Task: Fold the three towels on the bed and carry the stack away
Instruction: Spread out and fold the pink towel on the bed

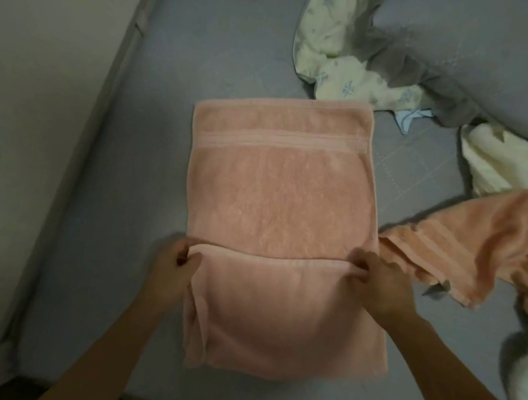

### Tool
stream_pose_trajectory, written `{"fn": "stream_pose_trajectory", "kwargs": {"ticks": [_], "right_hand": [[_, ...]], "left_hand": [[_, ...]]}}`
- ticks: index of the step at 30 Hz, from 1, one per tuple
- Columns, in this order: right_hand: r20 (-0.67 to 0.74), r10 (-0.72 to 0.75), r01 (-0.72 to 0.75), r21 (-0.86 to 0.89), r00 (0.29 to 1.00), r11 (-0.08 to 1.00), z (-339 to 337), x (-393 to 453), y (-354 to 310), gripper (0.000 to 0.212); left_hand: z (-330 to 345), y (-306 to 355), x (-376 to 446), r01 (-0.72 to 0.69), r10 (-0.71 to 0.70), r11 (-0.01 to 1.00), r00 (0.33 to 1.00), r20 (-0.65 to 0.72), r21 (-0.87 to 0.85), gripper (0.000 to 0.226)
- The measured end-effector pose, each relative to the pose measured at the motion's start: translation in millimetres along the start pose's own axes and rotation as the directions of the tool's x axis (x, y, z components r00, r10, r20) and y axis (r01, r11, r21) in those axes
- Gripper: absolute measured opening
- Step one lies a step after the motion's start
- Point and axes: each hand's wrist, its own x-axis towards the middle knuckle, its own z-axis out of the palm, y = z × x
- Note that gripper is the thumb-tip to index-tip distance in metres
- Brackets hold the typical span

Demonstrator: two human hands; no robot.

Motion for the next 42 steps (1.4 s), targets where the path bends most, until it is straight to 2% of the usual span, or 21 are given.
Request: {"fn": "stream_pose_trajectory", "kwargs": {"ticks": [2,4,5,8,10,14,16,19,21,22,25,27,30,32,34,36,39,42], "right_hand": [[0.046,-0.007,0.01,-0.069,0.999,0.998,-9.9,9.4,-2.0,0.021],[0.103,0.061,-0.069,0.075,0.993,0.995,-30.6,17.9,-3.4,0.023],[0.123,0.067,-0.087,0.172,0.99,0.981,-42.8,24.4,-4.9,0.021],[0.055,0.051,-0.069,0.401,0.997,0.914,-83.8,53.2,-20.9,0.016],[-0.047,0.063,-0.029,0.525,0.997,0.851,-107.6,84.3,-38.7,0.017],[-0.234,0.17,0.021,0.643,0.957,0.766,-136.2,167.7,-74.5,0.023],[-0.198,0.247,-0.022,0.737,0.949,0.675,-131.8,198.1,-80.3,0.03],[-0.164,0.349,-0.138,0.704,0.923,0.696,-107.6,208.2,-74.0,0.032],[-0.181,0.325,-0.146,0.626,0.928,0.766,-91.1,194.5,-70.6,0.032],[-0.193,0.287,-0.134,0.56,0.938,0.818,-84.2,187.8,-67.7,0.028],[-0.267,0.178,-0.054,0.415,0.947,0.908,-82.8,177.7,-65.9,0.027],[-0.361,0.171,0.012,0.452,0.917,0.892,-98.5,185.3,-71.5,0.023],[-0.454,0.237,0.066,0.557,0.859,0.828,-123.7,211.1,-83.0,0.02],[-0.407,0.239,0.006,0.517,0.882,0.856,-126.5,229.6,-84.1,0.021],[-0.291,0.257,-0.111,0.438,0.922,0.892,-115.4,239.5,-77.5,0.02],[-0.248,0.301,-0.176,0.424,0.921,0.888,-101.1,236.2,-69.4,0.022],[-0.256,0.326,-0.166,0.496,0.91,0.852,-83.3,218.3,-60.0,0.02],[-0.212,0.329,-0.17,0.539,0.92,0.825,-67.1,189.6,-52.6,0.017]], "left_hand": [[-6.2,4.7,14.4,0.06,-0.052,0.995,0.993,0.105,-0.077,0.03],[-13.1,7.5,27.1,0.065,-0.059,0.998,0.975,0.215,-0.021,0.027],[-17.6,10.9,33.4,0.059,-0.054,0.998,0.974,0.219,-0.017,0.023],[-33.3,34.8,64.6,0.036,-0.025,0.98,0.998,0.057,-0.196,0.015],[-43.0,63.6,102.1,0.009,-0.018,0.931,1.0,-0.021,-0.365,0.022],[-50.8,124.0,179.6,-0.103,0.069,0.845,0.994,-0.084,-0.524,0.023],[-48.7,134.2,207.0,-0.089,0.039,0.81,0.994,-0.098,-0.58,0.024],[-43.4,123.3,221.6,-0.027,-0.016,0.888,0.996,-0.089,-0.46,0.018],[-40.0,110.0,217.0,-0.039,0.016,0.945,0.997,-0.073,-0.324,0.013],[-39.0,104.4,213.3,-0.04,0.023,0.95,0.998,-0.06,-0.308,0.01],[-40.6,99.6,205.1,-0.066,0.038,0.93,0.996,-0.086,-0.363,0.022],[-45.1,110.1,208.8,-0.132,0.067,0.877,0.986,-0.155,-0.461,0.018],[-49.3,129.4,229.1,-0.177,0.041,0.816,0.967,-0.251,-0.551,0.015],[-46.7,134.5,242.9,-0.162,0.045,0.869,0.967,-0.252,-0.468,0.02],[-39.1,131.3,249.1,-0.114,0.067,0.954,0.982,-0.176,-0.276,0.034],[-34.0,123.2,250.3,-0.091,0.07,0.988,0.984,-0.161,-0.125,0.039],[-35.1,113.6,242.8,-0.092,0.059,0.982,0.979,-0.198,-0.162,0.041],[-37.2,99.8,219.4,-0.026,-0.014,0.975,0.984,-0.18,-0.22,0.051]]}}
